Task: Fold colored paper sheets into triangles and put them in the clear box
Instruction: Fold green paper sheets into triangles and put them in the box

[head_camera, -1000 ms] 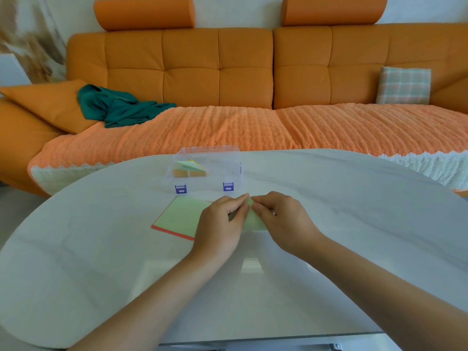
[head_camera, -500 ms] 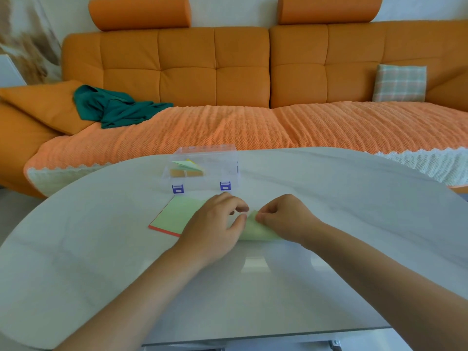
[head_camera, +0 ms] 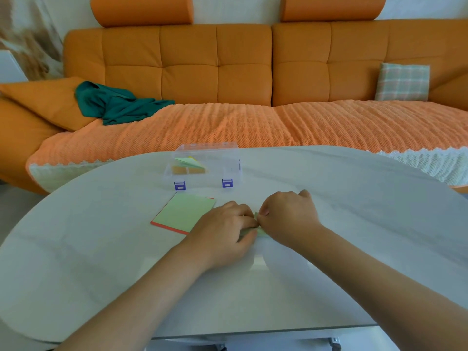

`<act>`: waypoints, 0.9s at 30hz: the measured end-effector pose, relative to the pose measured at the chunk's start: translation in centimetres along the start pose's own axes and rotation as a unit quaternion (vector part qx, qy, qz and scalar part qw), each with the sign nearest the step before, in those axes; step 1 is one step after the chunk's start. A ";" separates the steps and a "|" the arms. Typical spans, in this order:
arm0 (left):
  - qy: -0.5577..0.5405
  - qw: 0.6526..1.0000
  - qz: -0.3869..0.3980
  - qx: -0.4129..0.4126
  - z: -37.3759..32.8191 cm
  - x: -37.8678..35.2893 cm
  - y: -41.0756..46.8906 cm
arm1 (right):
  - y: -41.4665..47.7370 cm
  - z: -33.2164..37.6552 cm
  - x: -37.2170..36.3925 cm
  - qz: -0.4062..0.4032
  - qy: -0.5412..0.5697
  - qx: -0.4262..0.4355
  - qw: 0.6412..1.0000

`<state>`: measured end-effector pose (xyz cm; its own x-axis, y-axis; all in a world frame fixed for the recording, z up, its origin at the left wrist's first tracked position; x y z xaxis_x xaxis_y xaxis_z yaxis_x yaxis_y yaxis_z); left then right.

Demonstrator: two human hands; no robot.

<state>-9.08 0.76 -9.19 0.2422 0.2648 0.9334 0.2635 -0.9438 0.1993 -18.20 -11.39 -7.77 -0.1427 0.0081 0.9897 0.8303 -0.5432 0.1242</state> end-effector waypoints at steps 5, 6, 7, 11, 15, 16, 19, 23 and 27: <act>0.002 1.000 -0.008 -0.013 0.0 0.0 -0.2 | -0.6 -0.1 0.4 -0.032 -0.022 0.102 0.994; 0.001 1.000 -0.007 -0.014 -0.1 0.0 -0.2 | -0.6 -0.2 0.4 -0.015 -0.024 0.105 0.994; 0.002 1.000 -0.006 -0.015 -0.2 0.0 -0.2 | -0.5 -0.4 0.3 0.004 -0.015 0.094 0.995; 0.047 0.996 -0.050 -0.064 -0.6 0.0 -0.7 | 0.0 -0.6 0.1 0.044 0.042 0.045 0.997; 0.021 0.993 -0.057 -0.098 -1.4 -0.2 -1.6 | 0.0 -0.5 0.4 0.053 0.059 0.027 0.996; 0.010 0.994 -0.053 -0.096 -1.5 -0.2 -2.0 | -0.1 -0.5 0.5 0.056 0.064 0.023 0.996; -0.003 0.995 -0.054 -0.088 -1.5 -0.4 -2.8 | -0.3 -0.6 0.6 0.058 0.084 0.014 0.995; -0.008 0.994 -0.072 -0.078 -1.9 -1.0 -3.8 | -0.6 -0.7 0.6 0.055 0.100 0.010 0.993; -0.035 0.996 -0.074 -0.040 -1.9 -1.3 -4.1 | -0.9 -0.8 0.4 0.046 0.117 0.007 0.992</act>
<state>-12.27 3.91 -10.62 0.2709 0.4116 0.8702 0.2268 -0.9058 0.3579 -19.49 -11.56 -7.54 -0.1858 -0.2372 0.9535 0.8525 -0.5215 0.0364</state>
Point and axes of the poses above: each hand's wrist, its own y-axis towards the middle knuckle, its own x-axis out of the back of the hand, z = x × y, the point moved 3 cm from there along y, towards the middle knuckle, and after that the axes turned 4 degrees about x, right-handed, at the moved point
